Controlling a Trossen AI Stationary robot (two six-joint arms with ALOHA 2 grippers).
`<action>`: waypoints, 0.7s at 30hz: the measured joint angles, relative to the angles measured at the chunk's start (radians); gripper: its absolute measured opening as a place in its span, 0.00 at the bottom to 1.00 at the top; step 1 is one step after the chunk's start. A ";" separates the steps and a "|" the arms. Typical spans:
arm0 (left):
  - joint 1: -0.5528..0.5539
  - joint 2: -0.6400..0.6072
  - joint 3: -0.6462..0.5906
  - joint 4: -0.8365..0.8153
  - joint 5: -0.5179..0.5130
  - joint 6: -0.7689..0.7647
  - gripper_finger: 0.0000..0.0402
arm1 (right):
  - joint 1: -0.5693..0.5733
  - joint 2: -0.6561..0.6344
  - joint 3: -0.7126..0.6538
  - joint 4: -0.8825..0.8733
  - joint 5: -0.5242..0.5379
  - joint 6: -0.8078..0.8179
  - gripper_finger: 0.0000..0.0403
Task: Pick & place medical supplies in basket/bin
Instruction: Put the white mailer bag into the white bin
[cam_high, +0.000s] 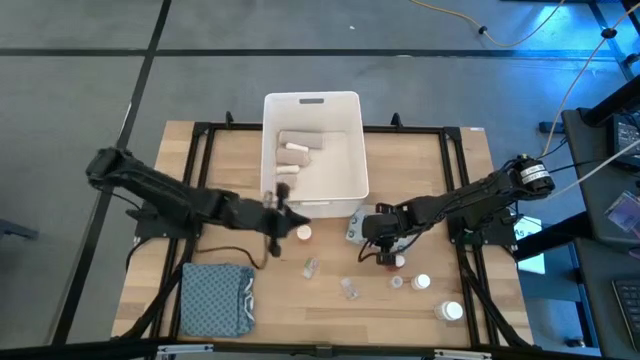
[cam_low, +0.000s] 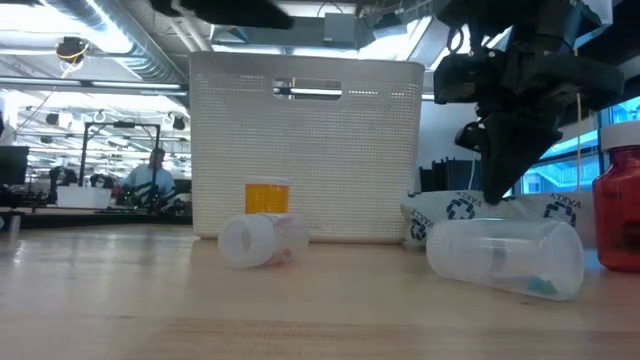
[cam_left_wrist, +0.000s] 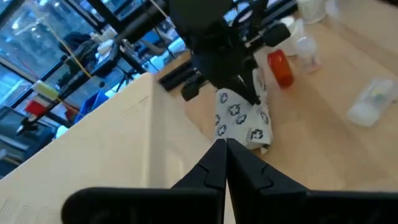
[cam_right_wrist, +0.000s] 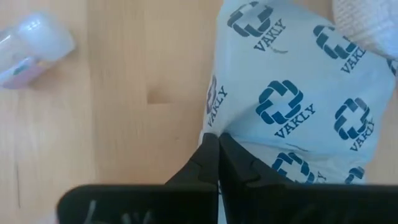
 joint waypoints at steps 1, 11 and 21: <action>-0.008 0.041 0.021 0.001 -0.021 0.001 0.01 | 0.005 0.000 0.000 0.000 0.000 0.001 0.00; -0.029 0.377 0.180 -0.003 -0.030 -0.182 0.02 | 0.064 0.000 0.000 0.006 0.000 -0.003 0.00; -0.024 0.514 0.227 0.087 0.176 -0.593 0.26 | 0.086 0.000 0.000 0.017 0.020 -0.001 0.00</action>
